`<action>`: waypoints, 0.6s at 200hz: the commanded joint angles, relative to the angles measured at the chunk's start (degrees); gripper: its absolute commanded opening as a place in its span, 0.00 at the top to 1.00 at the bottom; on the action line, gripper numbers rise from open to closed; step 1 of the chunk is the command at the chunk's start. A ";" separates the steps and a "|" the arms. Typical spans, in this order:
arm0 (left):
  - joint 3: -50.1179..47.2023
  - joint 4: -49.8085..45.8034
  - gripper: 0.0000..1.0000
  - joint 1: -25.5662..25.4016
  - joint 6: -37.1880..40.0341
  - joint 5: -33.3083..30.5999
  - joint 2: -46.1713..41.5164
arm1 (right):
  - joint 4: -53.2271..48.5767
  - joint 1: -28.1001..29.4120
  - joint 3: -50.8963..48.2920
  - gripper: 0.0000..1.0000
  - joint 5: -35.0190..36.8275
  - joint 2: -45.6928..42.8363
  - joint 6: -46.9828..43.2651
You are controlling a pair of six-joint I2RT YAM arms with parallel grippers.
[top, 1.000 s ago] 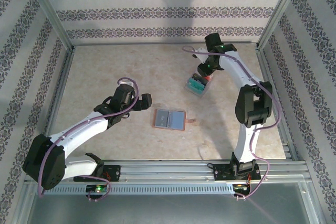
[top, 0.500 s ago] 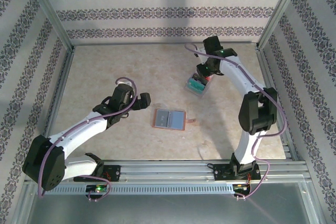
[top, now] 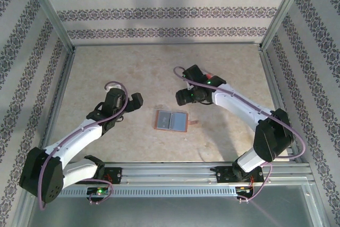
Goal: Take the credit cards out of the card holder
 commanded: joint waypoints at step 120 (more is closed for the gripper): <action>-6.55 1.23 0.01 4.68 -6.72 -3.27 -8.92 | -3.21 19.43 10.78 0.13 8.08 20.44 14.84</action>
